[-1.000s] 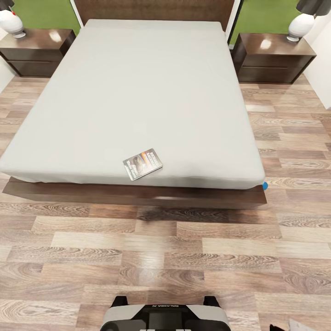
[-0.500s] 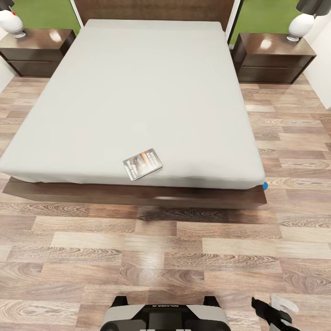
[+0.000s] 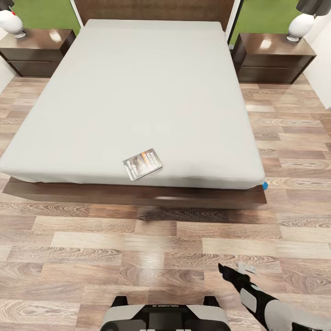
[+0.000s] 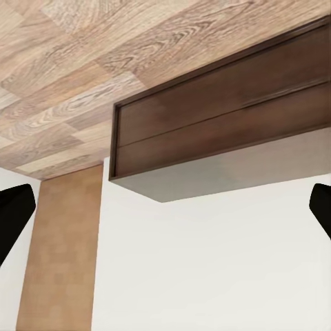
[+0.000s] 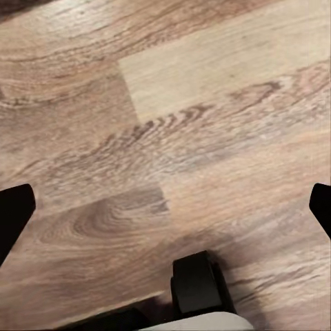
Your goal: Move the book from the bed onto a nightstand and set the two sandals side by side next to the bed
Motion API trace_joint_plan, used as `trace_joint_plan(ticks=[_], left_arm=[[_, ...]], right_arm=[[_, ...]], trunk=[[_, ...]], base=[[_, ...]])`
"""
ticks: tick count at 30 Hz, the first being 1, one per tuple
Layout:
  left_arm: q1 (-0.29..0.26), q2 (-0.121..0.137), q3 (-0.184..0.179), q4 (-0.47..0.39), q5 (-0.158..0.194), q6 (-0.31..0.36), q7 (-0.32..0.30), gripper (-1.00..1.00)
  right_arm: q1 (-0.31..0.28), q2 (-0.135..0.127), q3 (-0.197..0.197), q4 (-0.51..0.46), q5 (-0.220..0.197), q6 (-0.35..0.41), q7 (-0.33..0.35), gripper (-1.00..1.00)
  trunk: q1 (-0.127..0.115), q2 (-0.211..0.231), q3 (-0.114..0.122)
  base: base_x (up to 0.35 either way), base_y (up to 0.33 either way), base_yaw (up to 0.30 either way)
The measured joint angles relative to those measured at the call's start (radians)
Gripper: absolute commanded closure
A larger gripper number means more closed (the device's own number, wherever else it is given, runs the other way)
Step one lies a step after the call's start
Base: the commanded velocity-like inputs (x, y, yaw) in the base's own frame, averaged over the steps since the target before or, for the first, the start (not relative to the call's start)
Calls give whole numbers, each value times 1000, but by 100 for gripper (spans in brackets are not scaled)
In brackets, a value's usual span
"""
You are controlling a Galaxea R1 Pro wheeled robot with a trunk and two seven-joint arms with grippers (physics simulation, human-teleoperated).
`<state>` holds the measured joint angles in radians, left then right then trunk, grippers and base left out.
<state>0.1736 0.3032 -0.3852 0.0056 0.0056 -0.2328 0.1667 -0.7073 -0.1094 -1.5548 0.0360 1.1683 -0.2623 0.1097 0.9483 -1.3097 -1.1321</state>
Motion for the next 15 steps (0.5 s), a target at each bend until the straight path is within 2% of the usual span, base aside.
trace_joint_plan(ticks=[6, 15], left_arm=[[0, 0, 0, 0, 0, 0, -3, -100], [0, -1, 0, 0, -1, 0, -3, -100]], right_arm=[[-23, 12, -1, 1, -2, -1, 100, -100], [-52, 18, -4, 0, -8, 4, 373, -100]], trunk=[[0, 0, 0], [0, 0, 0]], base=[[0, 0, 0], [0, 6, 0]])
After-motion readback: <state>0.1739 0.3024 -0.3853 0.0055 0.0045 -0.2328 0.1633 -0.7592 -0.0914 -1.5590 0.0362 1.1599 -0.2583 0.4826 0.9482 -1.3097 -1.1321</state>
